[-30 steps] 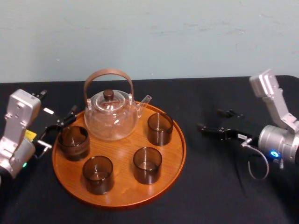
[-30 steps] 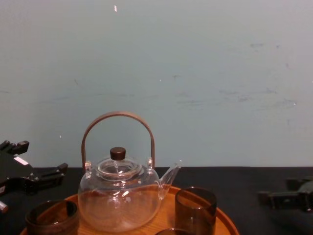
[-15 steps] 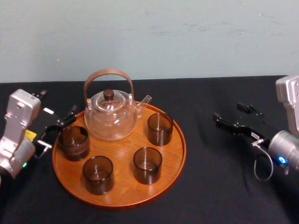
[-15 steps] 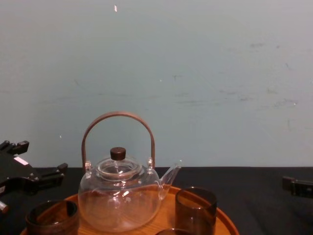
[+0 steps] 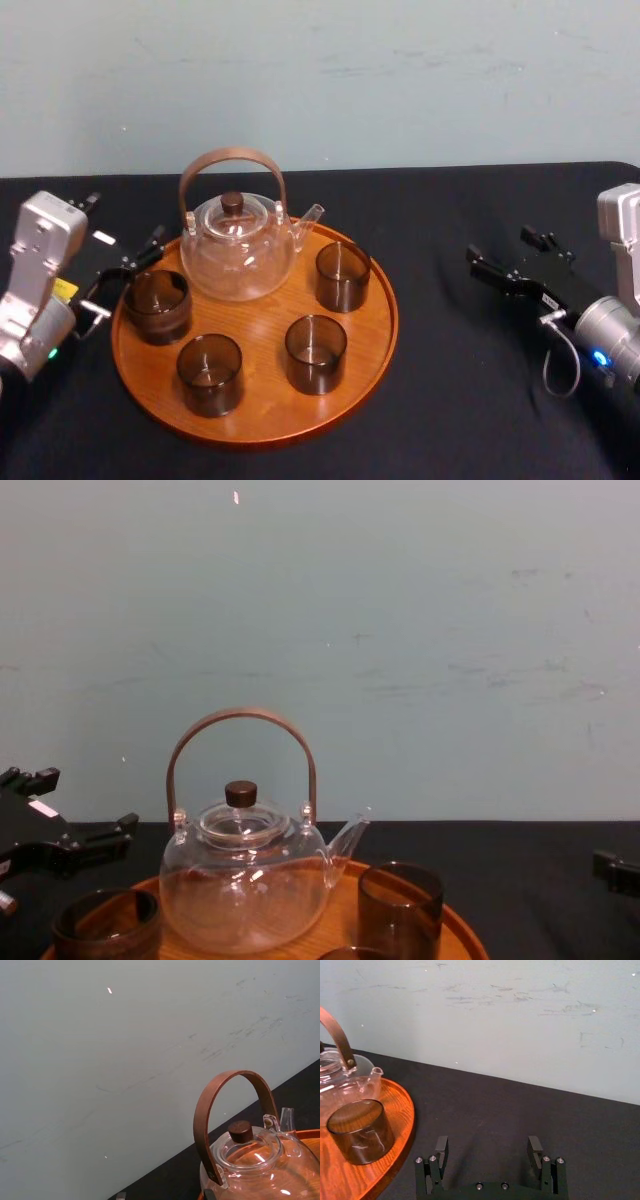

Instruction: Pick up the glass from the table and place it on the tray.

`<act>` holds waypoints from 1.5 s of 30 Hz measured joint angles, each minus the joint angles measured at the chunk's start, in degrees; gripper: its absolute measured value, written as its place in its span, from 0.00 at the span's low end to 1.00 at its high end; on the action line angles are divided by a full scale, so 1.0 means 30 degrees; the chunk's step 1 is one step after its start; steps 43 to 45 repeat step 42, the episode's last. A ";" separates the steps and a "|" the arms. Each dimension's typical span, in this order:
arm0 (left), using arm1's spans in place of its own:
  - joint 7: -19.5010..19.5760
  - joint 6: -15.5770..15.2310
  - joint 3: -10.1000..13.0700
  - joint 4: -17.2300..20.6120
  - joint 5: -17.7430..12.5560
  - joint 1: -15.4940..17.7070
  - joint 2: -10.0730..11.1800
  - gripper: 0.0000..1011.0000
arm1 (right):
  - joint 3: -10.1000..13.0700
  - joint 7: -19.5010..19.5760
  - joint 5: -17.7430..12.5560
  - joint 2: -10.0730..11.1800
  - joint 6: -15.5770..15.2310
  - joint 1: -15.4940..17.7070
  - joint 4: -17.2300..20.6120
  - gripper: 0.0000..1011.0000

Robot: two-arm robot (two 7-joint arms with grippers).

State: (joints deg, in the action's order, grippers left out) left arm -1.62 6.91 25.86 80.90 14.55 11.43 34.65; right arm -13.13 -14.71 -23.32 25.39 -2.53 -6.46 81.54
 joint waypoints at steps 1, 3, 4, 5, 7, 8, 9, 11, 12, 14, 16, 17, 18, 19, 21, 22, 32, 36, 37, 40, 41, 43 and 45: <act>0.0000 0.0000 0.0000 0.0000 -0.0001 0.0000 0.0000 0.99 | 0.0054 0.0056 0.0122 -0.0087 0.0079 0.0000 -0.0115 0.99; 0.0000 0.0000 0.0000 0.0000 0.0000 0.0000 0.0000 0.99 | 0.0126 0.0106 0.0292 -0.0199 0.0183 -0.0005 -0.0254 0.99; 0.0000 0.0000 0.0000 -0.0001 -0.0001 0.0001 0.0000 0.99 | 0.0152 0.0115 0.0343 -0.0238 0.0222 -0.0009 -0.0302 0.99; 0.0000 0.0000 -0.0001 0.0000 0.0000 0.0000 0.0000 0.99 | 0.0179 0.0125 0.0418 -0.0279 0.0268 -0.0014 -0.0349 0.99; 0.0000 0.0000 0.0000 0.0000 -0.0001 0.0000 0.0000 0.99 | 0.0264 0.0174 0.0574 -0.0393 0.0338 -0.0023 -0.0427 0.99; 0.0000 0.0000 0.0000 0.0001 0.0000 0.0000 -0.0001 0.99 | 0.0289 0.0197 0.0625 -0.0428 0.0345 -0.0028 -0.0446 0.99; -0.0001 0.0000 -0.0001 0.0000 -0.0001 -0.0001 0.0000 0.99 | 0.0312 0.0234 0.0690 -0.0467 0.0347 -0.0034 -0.0465 0.99; 0.0000 -0.0001 0.0000 0.0000 0.0000 0.0000 0.0000 0.99 | 0.0342 0.0288 0.0784 -0.0522 0.0349 -0.0043 -0.0492 0.99; 0.0000 -0.0001 0.0000 0.0000 -0.0001 0.0000 0.0000 0.99 | 0.0342 0.0286 0.0782 -0.0515 0.0350 -0.0045 -0.0493 0.99; 0.0000 0.0000 0.0000 -0.0001 -0.0001 0.0000 0.0000 0.99 | 0.0334 0.0282 0.0778 -0.0505 0.0350 -0.0047 -0.0491 0.99; 0.0000 0.0000 0.0000 0.0000 -0.0001 0.0000 0.0000 0.99 | 0.0325 0.0275 0.0775 -0.0494 0.0349 -0.0050 -0.0484 0.99; 0.0000 0.0000 0.0000 0.0000 -0.0001 0.0000 0.0000 0.99 | 0.0321 0.0273 0.0774 -0.0488 0.0349 -0.0051 -0.0481 0.99; 0.0000 0.0000 0.0000 0.0000 -0.0001 -0.0001 0.0000 0.99 | 0.0319 0.0270 0.0773 -0.0484 0.0351 -0.0052 -0.0478 0.99; -0.0001 0.0000 0.0000 0.0001 -0.0001 -0.0001 0.0000 0.99 | 0.0314 0.0264 0.0767 -0.0477 0.0350 -0.0055 -0.0473 0.99; 0.0000 0.0000 0.0000 -0.0001 -0.0001 0.0000 0.0000 0.99 | 0.0309 0.0257 0.0758 -0.0468 0.0349 -0.0056 -0.0469 0.99; -0.0001 0.0000 -0.0001 0.0000 0.0000 0.0000 0.0000 0.99 | 0.0307 0.0254 0.0752 -0.0466 0.0350 -0.0057 -0.0468 0.99; 0.0000 0.0001 0.0000 0.0000 0.0000 -0.0001 0.0000 0.99 | 0.0282 0.0215 0.0687 -0.0445 0.0350 -0.0061 -0.0447 0.99; 0.0000 -0.0001 0.0000 0.0000 -0.0001 0.0000 0.0000 0.99 | 0.0272 0.0208 0.0676 -0.0437 0.0349 -0.0061 -0.0438 0.99; 0.0000 -0.0001 0.0000 0.0000 0.0001 0.0000 0.0000 0.99 | 0.0272 0.0207 0.0674 -0.0436 0.0347 -0.0061 -0.0438 0.99; 0.0000 0.0000 -0.0001 0.0000 0.0000 0.0000 0.0000 0.99 | 0.0271 0.0200 0.0666 -0.0431 0.0345 -0.0061 -0.0437 0.99; 0.0000 0.0000 0.0000 0.0000 -0.0001 0.0000 0.0000 0.99 | 0.0271 0.0198 0.0664 -0.0428 0.0343 -0.0061 -0.0437 0.99; 0.0001 0.0000 0.0000 0.0000 -0.0001 0.0000 0.0000 0.99 | 0.0271 0.0197 0.0662 -0.0428 0.0343 -0.0061 -0.0436 0.99; 0.0001 0.0000 0.0000 0.0000 -0.0001 0.0000 0.0000 0.99 | 0.0271 0.0197 0.0662 -0.0428 0.0343 -0.0061 -0.0436 0.99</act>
